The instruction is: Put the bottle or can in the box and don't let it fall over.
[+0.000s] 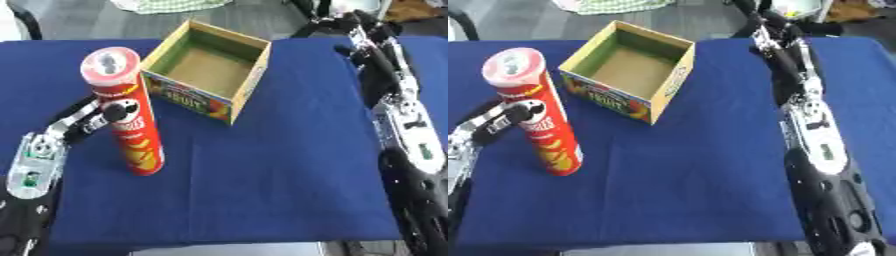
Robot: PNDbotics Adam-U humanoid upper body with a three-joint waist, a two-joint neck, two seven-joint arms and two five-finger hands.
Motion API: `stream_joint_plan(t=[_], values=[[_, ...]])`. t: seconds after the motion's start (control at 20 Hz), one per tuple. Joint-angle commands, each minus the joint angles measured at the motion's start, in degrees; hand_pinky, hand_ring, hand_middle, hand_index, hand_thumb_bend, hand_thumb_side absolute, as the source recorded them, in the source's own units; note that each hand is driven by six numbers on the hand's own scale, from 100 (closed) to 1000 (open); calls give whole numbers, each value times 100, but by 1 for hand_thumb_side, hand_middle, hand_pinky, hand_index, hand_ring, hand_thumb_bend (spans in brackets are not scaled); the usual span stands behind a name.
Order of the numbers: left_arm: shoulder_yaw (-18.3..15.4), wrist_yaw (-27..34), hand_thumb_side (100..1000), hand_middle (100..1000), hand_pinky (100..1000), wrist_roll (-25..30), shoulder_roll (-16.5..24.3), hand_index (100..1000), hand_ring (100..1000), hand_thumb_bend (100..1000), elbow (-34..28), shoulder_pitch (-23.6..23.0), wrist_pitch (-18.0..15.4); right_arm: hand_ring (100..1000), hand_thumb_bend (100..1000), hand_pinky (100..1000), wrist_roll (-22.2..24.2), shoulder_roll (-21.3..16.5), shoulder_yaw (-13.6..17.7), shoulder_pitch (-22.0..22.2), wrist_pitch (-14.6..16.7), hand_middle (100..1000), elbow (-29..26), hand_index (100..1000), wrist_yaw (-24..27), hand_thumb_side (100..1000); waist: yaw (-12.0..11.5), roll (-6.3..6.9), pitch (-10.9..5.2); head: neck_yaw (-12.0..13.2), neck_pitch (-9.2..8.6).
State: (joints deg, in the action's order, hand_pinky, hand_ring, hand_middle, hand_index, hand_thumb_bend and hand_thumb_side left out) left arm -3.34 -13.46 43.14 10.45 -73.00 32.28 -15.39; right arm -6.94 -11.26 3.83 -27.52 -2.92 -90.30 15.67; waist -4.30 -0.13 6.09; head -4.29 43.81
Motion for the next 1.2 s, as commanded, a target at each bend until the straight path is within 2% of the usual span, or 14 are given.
stream_joint_plan(t=[0.05, 0.6, 0.65, 0.85, 1.2], values=[[17, -40, 911, 746, 1000, -47, 10, 959, 885, 678, -26, 114, -5, 1000, 406, 802, 2, -34, 2, -101, 3, 1000, -111, 824, 47, 380, 10, 5, -49, 13, 31], [100, -55, 838, 731, 1000, -69, -32, 922, 880, 494, -7, 100, -107, 1000, 402, 802, -3, -26, 10, -100, -3, 1000, -101, 824, 49, 381, 3, 0, -52, 15, 31], [108, -47, 818, 728, 1000, -63, -38, 901, 879, 447, -9, 96, -111, 1000, 402, 802, -4, -26, 11, -100, -2, 1000, -100, 824, 49, 381, 2, 0, -53, 14, 31], [127, 51, 776, 721, 1000, 14, -60, 831, 878, 358, -28, 81, -159, 1000, 400, 802, -14, -29, 18, -103, -1, 1000, -99, 824, 46, 383, -2, 0, -54, 8, 31], [108, 166, 763, 718, 1000, 151, -64, 833, 877, 324, -23, 59, -177, 1000, 397, 802, -32, -31, 26, -96, -4, 1000, -98, 824, 48, 385, -3, -1, -57, 6, 31]])
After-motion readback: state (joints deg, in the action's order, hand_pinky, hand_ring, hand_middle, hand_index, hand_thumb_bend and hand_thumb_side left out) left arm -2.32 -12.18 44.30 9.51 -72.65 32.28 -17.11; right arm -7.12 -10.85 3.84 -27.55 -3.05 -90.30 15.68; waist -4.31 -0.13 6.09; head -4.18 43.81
